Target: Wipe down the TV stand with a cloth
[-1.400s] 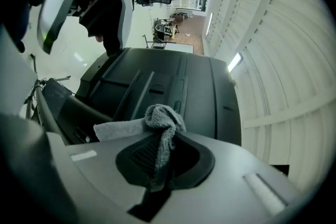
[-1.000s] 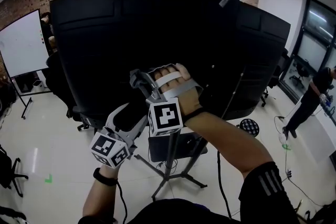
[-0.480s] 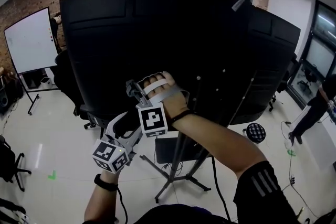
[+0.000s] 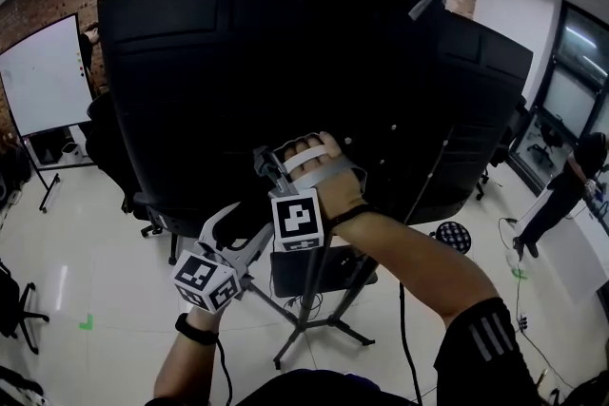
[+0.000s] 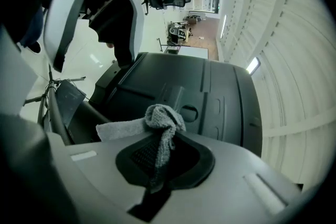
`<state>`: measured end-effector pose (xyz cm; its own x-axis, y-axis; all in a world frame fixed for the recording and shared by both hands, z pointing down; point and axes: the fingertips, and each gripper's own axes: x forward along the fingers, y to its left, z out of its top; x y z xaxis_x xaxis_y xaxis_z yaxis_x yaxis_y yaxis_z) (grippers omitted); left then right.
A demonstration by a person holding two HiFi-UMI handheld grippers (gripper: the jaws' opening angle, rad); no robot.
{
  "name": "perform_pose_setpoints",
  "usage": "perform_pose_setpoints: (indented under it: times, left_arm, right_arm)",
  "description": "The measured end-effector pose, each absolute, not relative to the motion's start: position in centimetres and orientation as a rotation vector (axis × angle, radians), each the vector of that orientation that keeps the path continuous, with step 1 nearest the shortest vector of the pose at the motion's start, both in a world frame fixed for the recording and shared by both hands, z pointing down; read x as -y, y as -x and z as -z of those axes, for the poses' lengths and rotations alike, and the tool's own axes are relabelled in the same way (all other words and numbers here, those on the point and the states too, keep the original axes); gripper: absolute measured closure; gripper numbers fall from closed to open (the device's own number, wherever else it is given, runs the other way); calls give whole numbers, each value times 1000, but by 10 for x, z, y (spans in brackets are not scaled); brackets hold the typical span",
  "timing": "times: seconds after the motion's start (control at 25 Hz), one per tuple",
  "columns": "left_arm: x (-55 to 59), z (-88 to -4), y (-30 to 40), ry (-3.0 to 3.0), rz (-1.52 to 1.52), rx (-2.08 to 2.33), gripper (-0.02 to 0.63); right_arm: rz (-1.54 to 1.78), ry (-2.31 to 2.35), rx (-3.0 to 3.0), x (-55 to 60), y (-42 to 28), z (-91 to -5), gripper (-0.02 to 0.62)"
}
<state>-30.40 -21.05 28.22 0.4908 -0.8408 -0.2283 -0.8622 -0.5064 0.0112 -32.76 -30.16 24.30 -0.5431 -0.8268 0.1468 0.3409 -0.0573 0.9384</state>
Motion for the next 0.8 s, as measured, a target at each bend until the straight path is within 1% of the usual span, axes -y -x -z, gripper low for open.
perform_pose_setpoints:
  times: [0.24, 0.52, 0.68, 0.8]
  left_arm:
    - [220, -285, 285, 2669, -303, -1438, 327]
    - [222, -279, 278, 2671, -334, -1402, 327]
    - [218, -271, 270, 2673, -331, -1383, 327]
    - [217, -265, 262, 2668, -312, -1370, 327]
  right_arm:
    - [1683, -589, 1365, 302, 307, -237, 576]
    - [1692, -618, 1587, 273, 288, -222, 577]
    - [1588, -698, 1899, 251, 263, -185, 576]
    - [1576, -792, 2004, 250, 238, -152, 576]
